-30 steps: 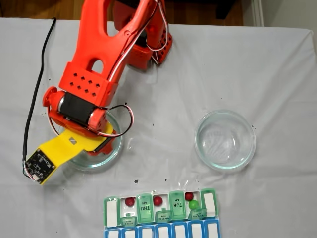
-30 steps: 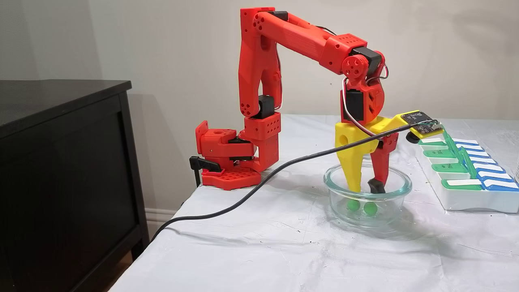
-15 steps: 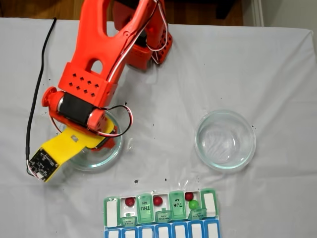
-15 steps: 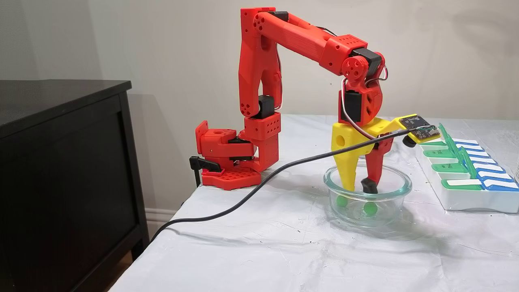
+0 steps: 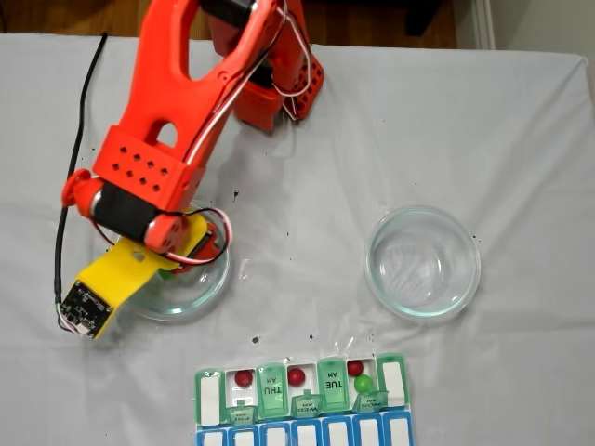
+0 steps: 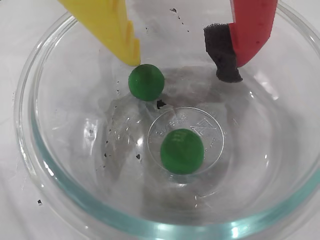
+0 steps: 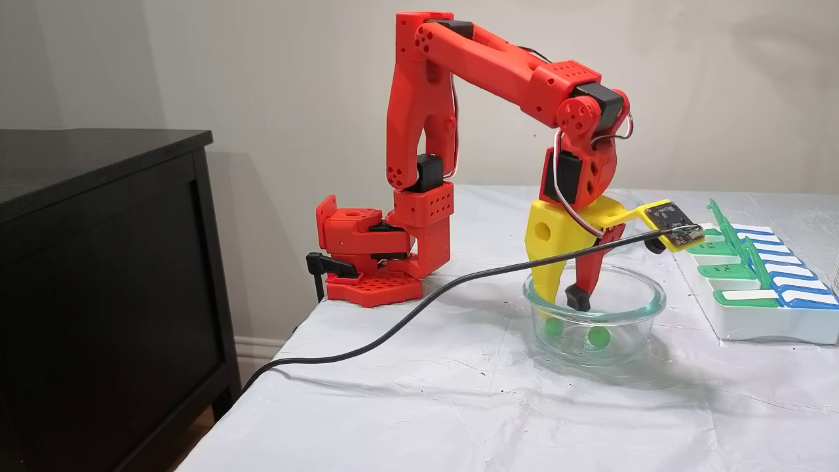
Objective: Sort medicines into box.
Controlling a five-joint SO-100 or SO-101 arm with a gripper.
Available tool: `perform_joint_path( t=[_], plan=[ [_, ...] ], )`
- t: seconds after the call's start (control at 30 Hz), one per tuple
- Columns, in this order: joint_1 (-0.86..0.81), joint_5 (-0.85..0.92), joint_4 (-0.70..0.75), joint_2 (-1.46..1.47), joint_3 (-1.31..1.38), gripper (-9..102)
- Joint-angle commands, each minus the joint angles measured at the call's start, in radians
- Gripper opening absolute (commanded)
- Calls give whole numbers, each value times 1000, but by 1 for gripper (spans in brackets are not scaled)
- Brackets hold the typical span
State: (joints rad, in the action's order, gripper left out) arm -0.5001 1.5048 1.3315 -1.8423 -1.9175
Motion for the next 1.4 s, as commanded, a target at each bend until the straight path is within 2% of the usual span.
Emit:
perform_joint_path(
  t=[0.0, 0.33, 0.9, 1.13, 1.37],
  plan=[
    [-14, 63, 9, -14, 81, 26],
    [-55, 232, 5, 26, 101, 24],
    [-97, 281, 91, 28, 198, 24],
    [-112, 299, 40, 11, 166, 25],
    [-143, 344, 21, -29, 161, 20]
  ],
)
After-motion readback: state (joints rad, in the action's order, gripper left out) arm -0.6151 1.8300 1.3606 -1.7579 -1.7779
